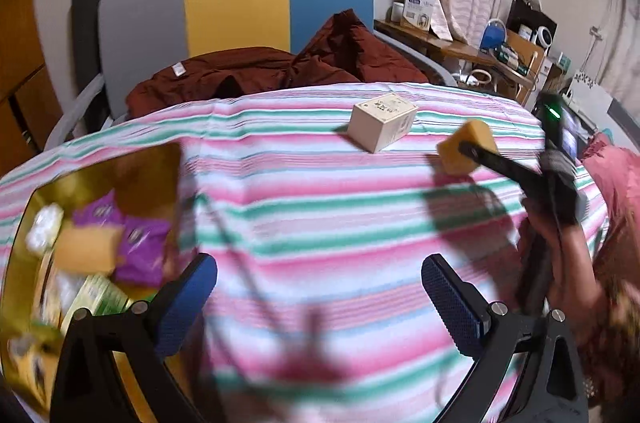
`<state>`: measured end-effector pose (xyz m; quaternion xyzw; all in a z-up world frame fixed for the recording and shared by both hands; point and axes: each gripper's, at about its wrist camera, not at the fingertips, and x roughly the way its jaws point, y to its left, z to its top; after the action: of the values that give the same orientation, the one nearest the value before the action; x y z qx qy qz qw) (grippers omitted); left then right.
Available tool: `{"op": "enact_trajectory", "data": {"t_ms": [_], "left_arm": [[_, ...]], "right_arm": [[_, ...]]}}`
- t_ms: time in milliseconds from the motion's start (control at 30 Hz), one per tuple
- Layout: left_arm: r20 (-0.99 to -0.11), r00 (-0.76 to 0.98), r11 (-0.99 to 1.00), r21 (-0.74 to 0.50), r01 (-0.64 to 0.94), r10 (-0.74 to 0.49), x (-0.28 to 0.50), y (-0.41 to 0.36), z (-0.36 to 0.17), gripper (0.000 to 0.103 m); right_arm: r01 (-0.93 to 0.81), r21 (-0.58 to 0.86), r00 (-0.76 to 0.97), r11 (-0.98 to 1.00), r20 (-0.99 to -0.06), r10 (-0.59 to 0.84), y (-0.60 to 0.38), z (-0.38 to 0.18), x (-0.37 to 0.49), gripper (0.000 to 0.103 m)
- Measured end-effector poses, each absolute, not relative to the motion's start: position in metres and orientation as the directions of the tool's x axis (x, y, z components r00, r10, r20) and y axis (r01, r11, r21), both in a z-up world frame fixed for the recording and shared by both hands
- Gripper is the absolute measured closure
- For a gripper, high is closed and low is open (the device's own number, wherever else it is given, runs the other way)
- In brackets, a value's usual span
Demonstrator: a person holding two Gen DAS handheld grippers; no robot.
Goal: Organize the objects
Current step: 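Grasp the last yellow sponge with the right tool while the left tool grasps the cream box, then place the cream box in the gold tray with the left tool while the right tool drops the sponge in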
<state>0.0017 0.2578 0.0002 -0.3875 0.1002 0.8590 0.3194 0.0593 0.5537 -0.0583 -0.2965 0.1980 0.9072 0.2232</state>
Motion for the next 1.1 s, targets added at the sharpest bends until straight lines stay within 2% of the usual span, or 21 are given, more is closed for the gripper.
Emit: {"op": "enact_trajectory", "data": {"t_ms": [200,500,800,833,867,967,1100], "left_arm": [[-0.742,-0.506,-0.758,-0.004,-0.653,0.44,-0.046,0.331,-0.008,0.0],[-0.735,-0.537,-0.69,0.132,-0.712,0.413,-0.109,0.434,-0.031,0.0],[-0.746,-0.465,-0.621,0.089,-0.779,0.476,-0.125,0.468,-0.051,0.0],[-0.742,-0.463,-0.617,0.087,-0.783,0.484,-0.124,0.47,-0.052,0.005],[-0.738,-0.459,-0.608,0.084,-0.789,0.494,-0.124,0.471,-0.054,0.019],[-0.757,-0.43,-0.582,0.081,-0.809,0.493,-0.121,0.476,-0.06,0.041],[-0.753,-0.414,-0.547,0.085,-0.833,0.512,-0.11,0.472,-0.065,0.048]], "right_arm": [[-0.556,0.179,-0.717,-0.811,-0.596,0.36,0.544,-0.058,0.065,0.062],[-0.576,0.168,-0.713,-0.8,-0.583,0.391,0.544,-0.062,0.068,0.062],[-0.576,0.142,-0.709,-0.805,-0.577,0.406,0.54,-0.064,0.064,0.062],[-0.577,0.14,-0.708,-0.805,-0.577,0.407,0.54,-0.065,0.064,0.062],[-0.577,0.139,-0.708,-0.805,-0.577,0.408,0.541,-0.065,0.064,0.062],[-0.577,0.14,-0.708,-0.805,-0.577,0.407,0.542,-0.065,0.064,0.062],[-0.578,0.135,-0.706,-0.804,-0.578,0.41,0.542,-0.066,0.064,0.062]]}}
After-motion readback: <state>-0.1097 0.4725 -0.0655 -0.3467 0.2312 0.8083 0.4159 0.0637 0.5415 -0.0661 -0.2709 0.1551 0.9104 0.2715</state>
